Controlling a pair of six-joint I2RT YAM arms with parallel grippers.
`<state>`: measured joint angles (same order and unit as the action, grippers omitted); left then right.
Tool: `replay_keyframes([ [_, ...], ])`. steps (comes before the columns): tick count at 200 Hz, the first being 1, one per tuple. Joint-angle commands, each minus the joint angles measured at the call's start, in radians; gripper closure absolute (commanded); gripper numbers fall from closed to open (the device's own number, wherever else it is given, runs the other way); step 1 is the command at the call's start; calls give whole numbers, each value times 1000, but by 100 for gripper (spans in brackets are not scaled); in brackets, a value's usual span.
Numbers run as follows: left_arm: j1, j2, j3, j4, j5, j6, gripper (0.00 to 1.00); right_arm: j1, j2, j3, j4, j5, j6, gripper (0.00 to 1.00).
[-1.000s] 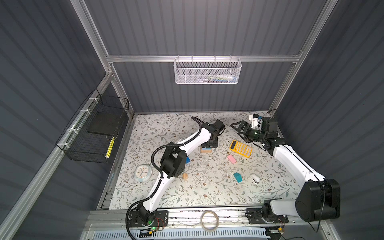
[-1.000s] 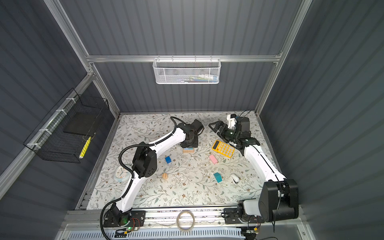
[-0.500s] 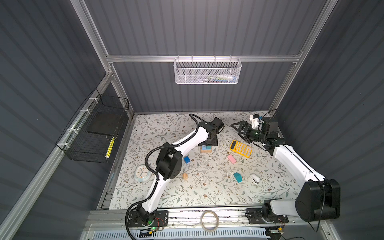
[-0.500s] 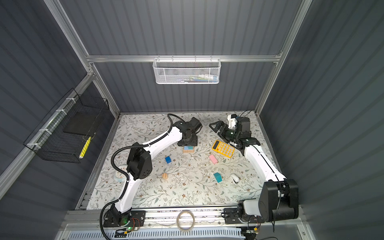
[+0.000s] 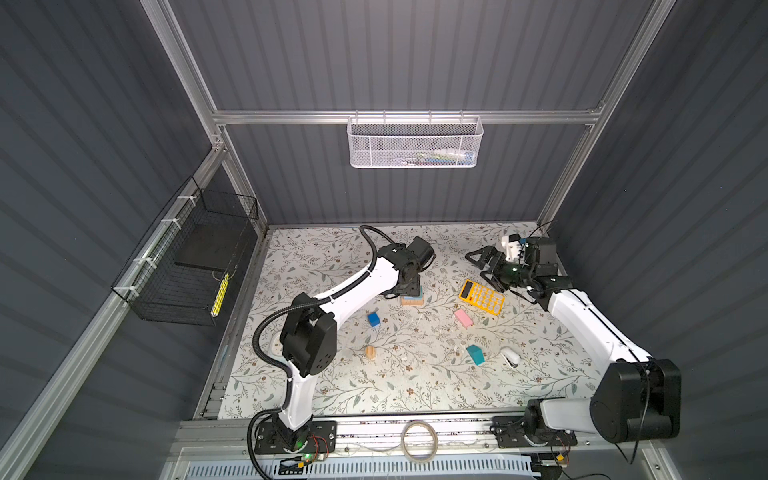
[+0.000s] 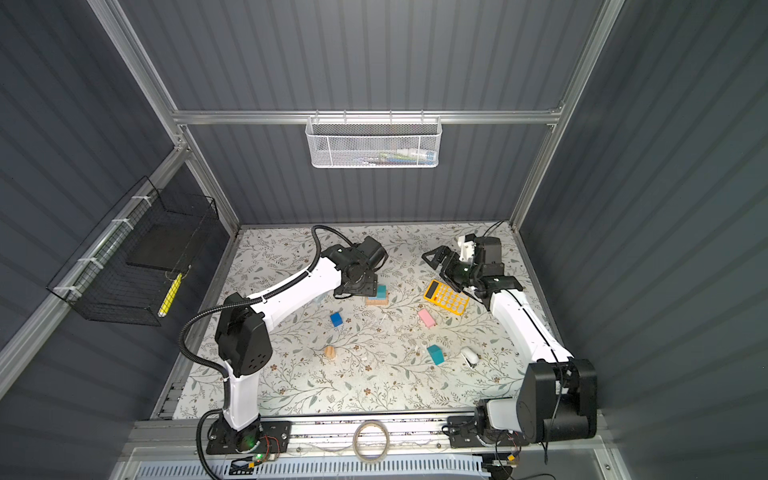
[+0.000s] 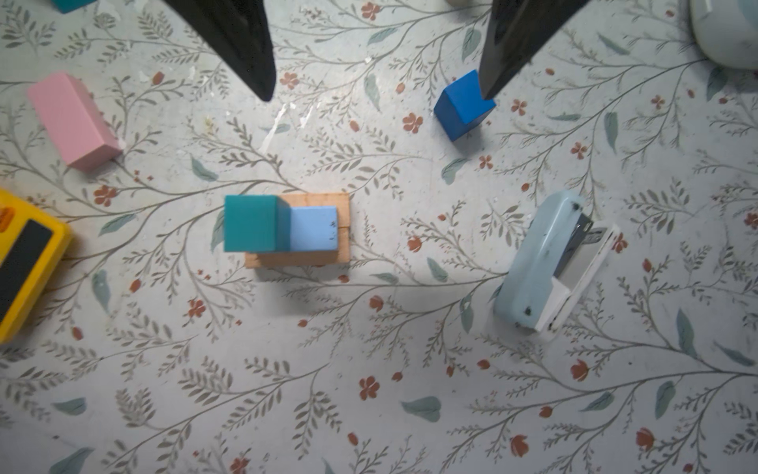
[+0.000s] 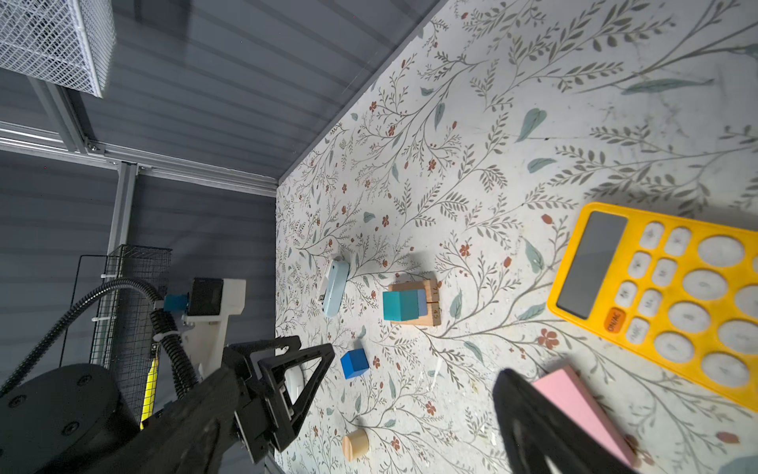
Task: Build the wood block tower
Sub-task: 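Open the left gripper and raise it off the teal cube, then move the left gripper to the dark blue cube and close on it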
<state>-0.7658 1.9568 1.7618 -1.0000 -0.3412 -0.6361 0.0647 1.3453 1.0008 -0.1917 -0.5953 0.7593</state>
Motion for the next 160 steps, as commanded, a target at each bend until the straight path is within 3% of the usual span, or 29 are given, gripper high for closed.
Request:
replay_keyframes([
  [1, 44, -77, -100, 31, -13, 0, 22, -10, -18, 15, -37, 6, 17, 1],
  [66, 107, -175, -340, 118, 61, -33, 21, -13, -18, 9, -31, 1, 44, 1],
  [77, 109, -170, -340, 114, 61, -57, 9, -13, -18, 9, -31, 4, 44, 1],
  [86, 108, -167, -379, 118, 63, -72, 5, -13, -18, 9, -33, 4, 43, 1],
  [160, 109, -110, -429, 188, 95, -133, 11, -14, -25, 5, -30, 4, 40, 1],
])
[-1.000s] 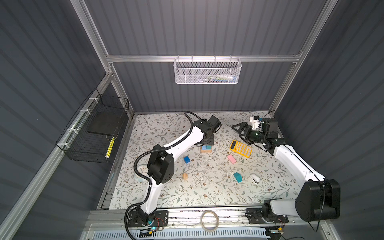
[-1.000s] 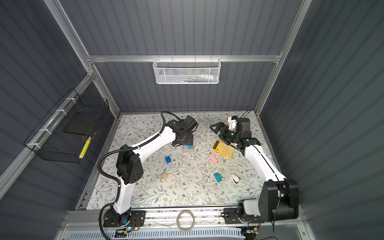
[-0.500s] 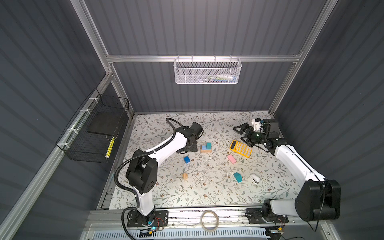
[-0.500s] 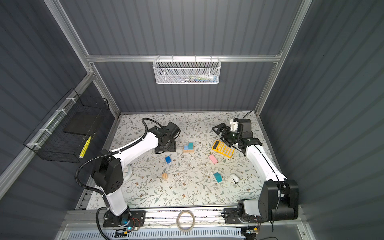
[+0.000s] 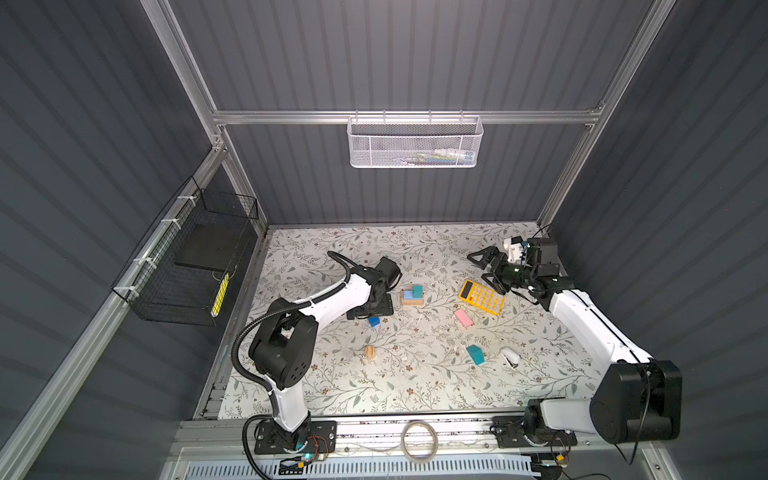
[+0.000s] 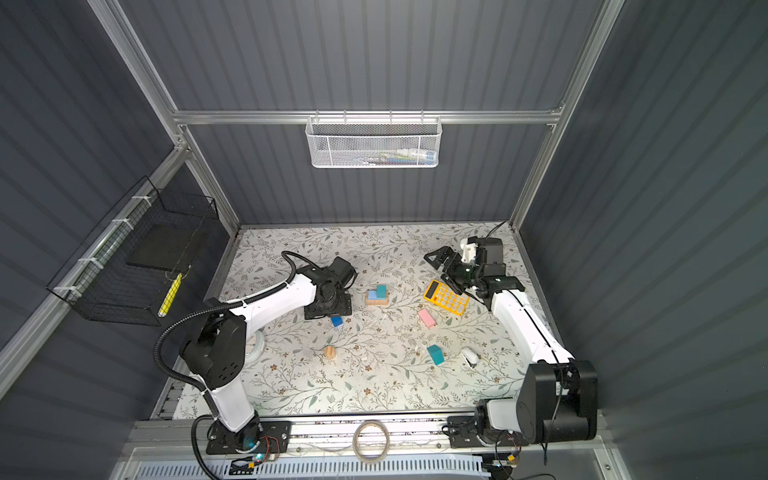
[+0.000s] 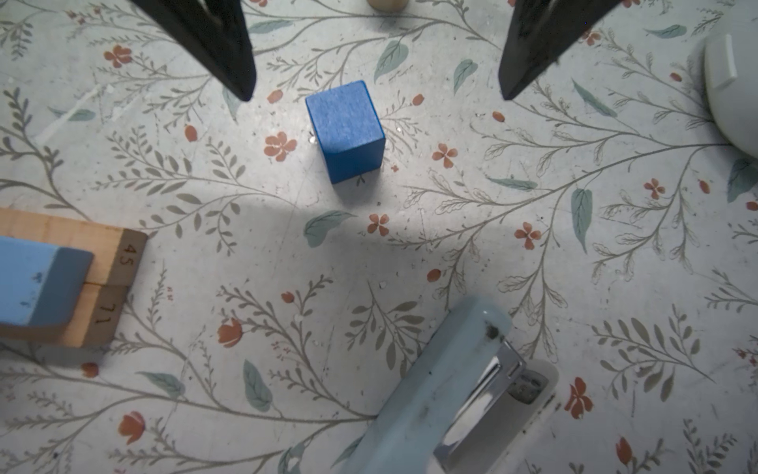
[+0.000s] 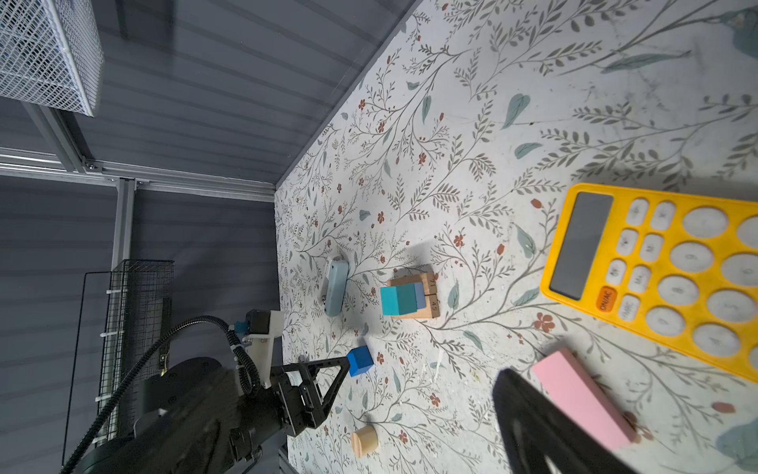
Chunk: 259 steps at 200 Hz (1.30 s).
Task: Build the wood block tower
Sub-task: 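Move the left gripper to the dark blue cube and close on it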
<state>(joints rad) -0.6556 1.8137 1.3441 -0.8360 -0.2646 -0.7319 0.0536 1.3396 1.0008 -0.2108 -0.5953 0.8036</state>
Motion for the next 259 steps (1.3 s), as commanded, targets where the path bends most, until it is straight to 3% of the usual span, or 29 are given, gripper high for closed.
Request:
replay_keyframes([
  [1, -2, 35, -11, 24, 17, -38, 11, -3, -19, 5, -11, 4, -5, 1],
  [119, 2, 125, 18, 32, 33, -14, 52, -3, -11, -2, 25, -11, 8, 1],
  [166, 2, 148, 38, 16, 36, 15, 64, -4, -6, -1, 29, -13, 9, 1],
  [197, 2, 147, 36, 14, 35, 24, 64, -4, -5, -1, 31, -12, 7, 1],
  [235, 2, 133, 28, 12, 24, 23, 51, -3, 0, 1, 30, -12, 7, 1],
  [259, 2, 120, 25, 15, 19, 18, 53, -4, 0, 1, 31, -12, 7, 1],
])
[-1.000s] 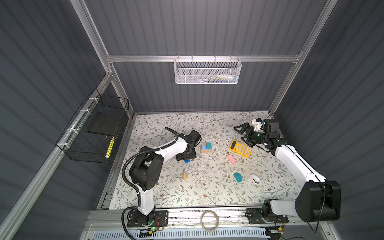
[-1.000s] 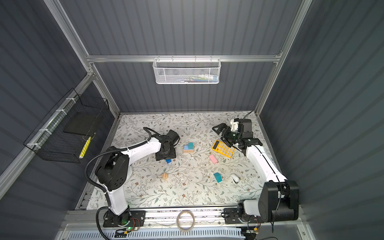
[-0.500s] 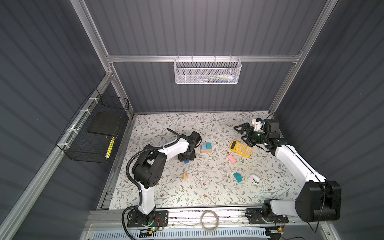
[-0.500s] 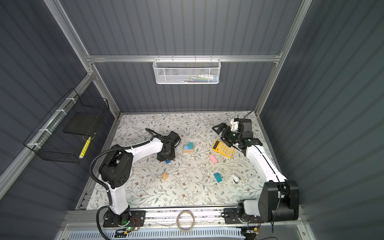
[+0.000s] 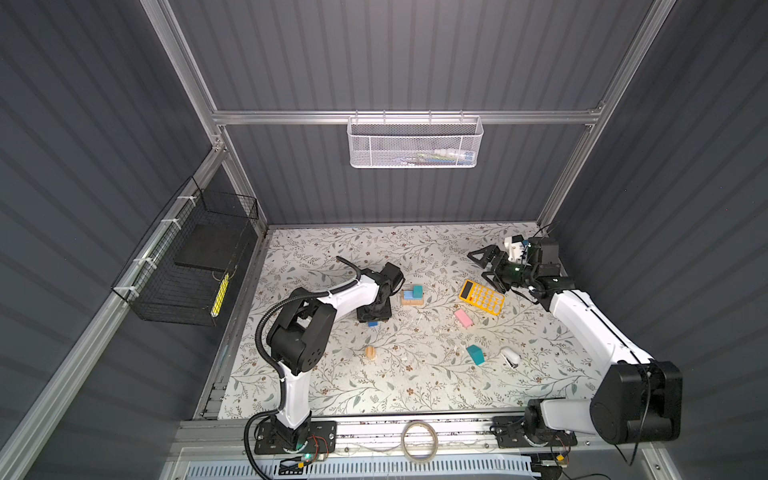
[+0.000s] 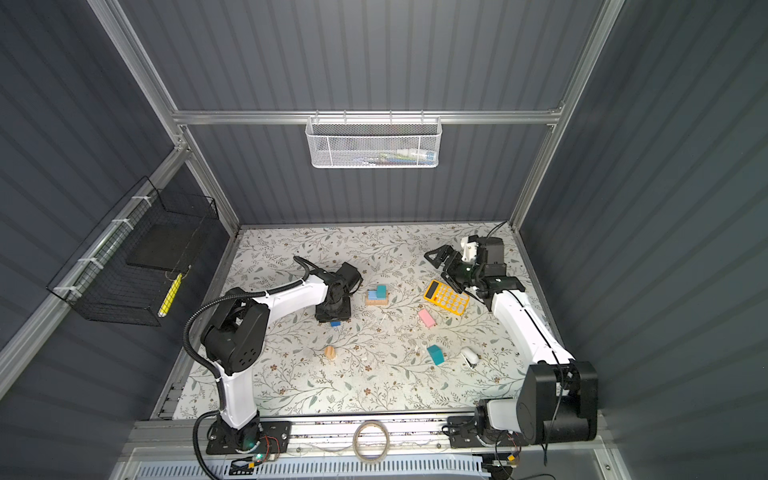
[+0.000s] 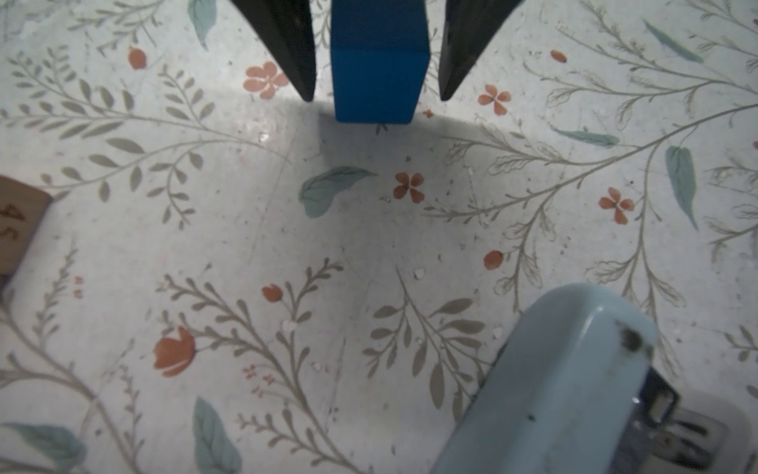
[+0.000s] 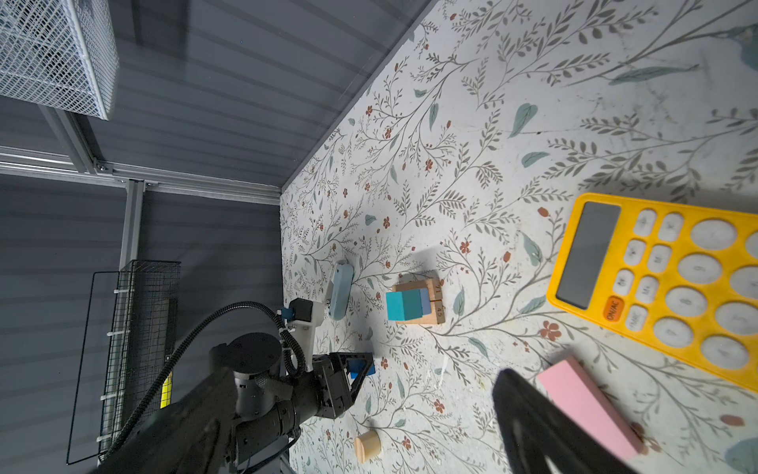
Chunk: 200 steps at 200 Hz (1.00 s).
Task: Build the wood block tower
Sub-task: 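Move the left gripper to the dark blue cube and close on it, then lift the dark blue cube and carry it above the stack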
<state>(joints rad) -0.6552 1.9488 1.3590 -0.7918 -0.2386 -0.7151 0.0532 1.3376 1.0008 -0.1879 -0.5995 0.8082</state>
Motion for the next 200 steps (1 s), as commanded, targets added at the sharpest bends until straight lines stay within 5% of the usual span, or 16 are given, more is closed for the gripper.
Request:
replay_keyframes([
  [1, 2, -16, 10, -29, -6, 1, 53, -3, 2, 1, 7, -8, 3, 1],
  [200, 2, -43, -29, 14, 18, -17, 63, -3, 12, 1, 15, -16, 11, 1],
])
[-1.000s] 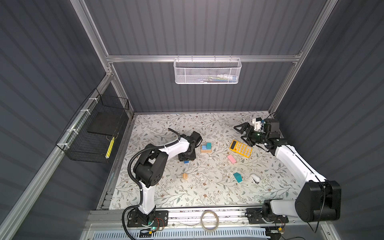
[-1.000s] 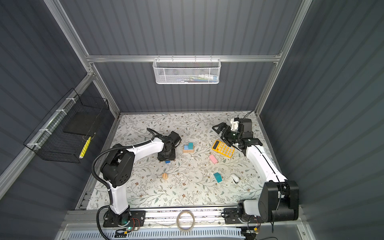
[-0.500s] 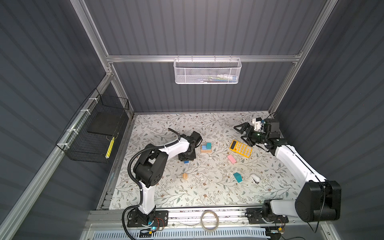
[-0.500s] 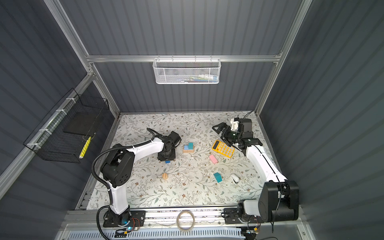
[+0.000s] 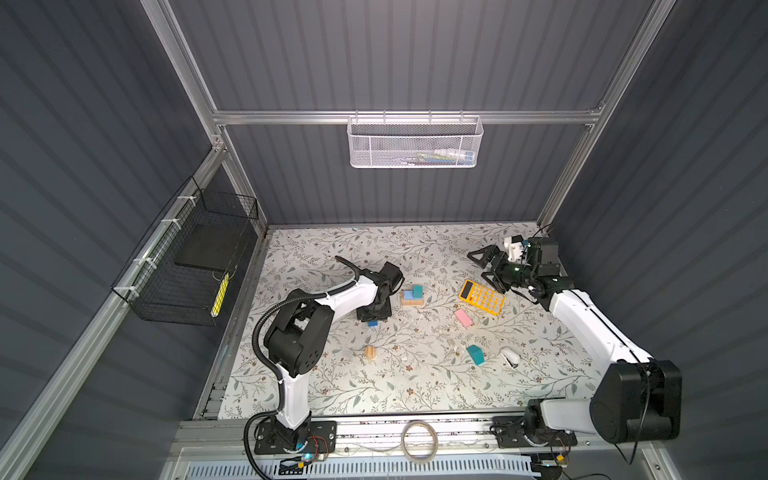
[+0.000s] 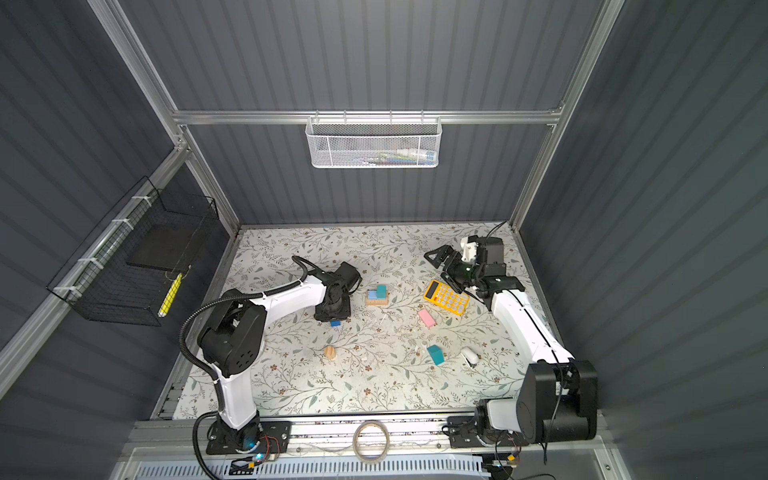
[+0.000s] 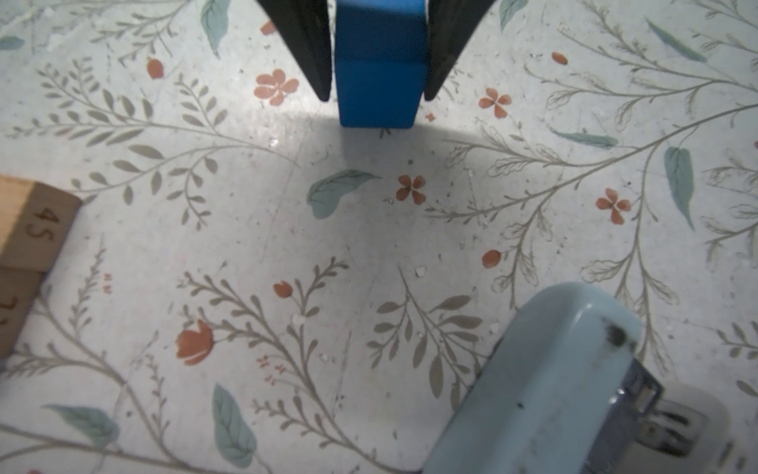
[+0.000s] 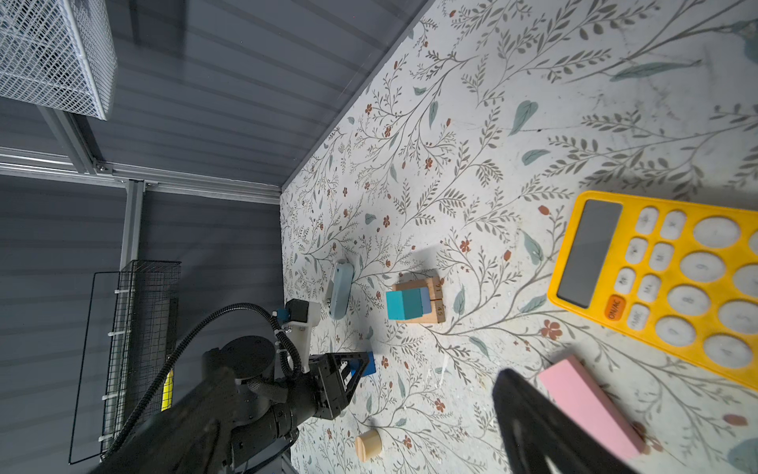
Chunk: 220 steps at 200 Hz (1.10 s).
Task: Build the wood block tower
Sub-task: 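Lift the dark blue cube and carry it above the stack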
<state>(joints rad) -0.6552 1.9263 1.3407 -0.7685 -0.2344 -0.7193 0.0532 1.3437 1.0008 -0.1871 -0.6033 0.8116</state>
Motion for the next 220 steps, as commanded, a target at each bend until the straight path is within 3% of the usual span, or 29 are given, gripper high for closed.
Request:
replay_keyframes([
  [1, 2, -21, -11, -9, 14, -14, 63, -3, 6, 1, 14, -12, 7, 1],
  [43, 2, -17, -15, -12, 14, -10, 65, -3, 11, 2, 14, -13, 11, 1],
  [118, 2, -49, 2, -23, 18, 1, 82, -3, 19, 4, 15, -16, 11, 1],
  [162, 2, -53, 61, -56, 17, 24, 83, -3, 26, 6, 22, -21, 10, 1],
  [220, 2, 34, 262, -84, 55, 60, 82, -4, 34, 8, 30, -32, 9, 1],
])
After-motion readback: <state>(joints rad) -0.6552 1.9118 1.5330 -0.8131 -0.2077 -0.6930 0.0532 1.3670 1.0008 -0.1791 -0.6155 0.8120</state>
